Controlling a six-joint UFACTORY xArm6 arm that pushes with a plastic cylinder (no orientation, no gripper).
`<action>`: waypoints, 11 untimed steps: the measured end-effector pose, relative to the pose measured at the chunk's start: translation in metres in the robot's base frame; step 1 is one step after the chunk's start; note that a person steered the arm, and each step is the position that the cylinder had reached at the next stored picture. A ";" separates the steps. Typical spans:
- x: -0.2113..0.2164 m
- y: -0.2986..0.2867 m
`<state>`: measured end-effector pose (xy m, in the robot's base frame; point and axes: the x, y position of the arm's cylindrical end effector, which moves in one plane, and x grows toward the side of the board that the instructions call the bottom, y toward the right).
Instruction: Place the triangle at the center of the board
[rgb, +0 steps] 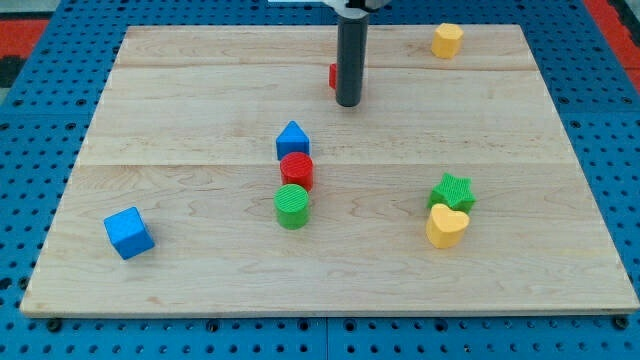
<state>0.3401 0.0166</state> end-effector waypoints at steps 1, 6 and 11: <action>-0.011 -0.030; 0.105 -0.028; 0.049 -0.064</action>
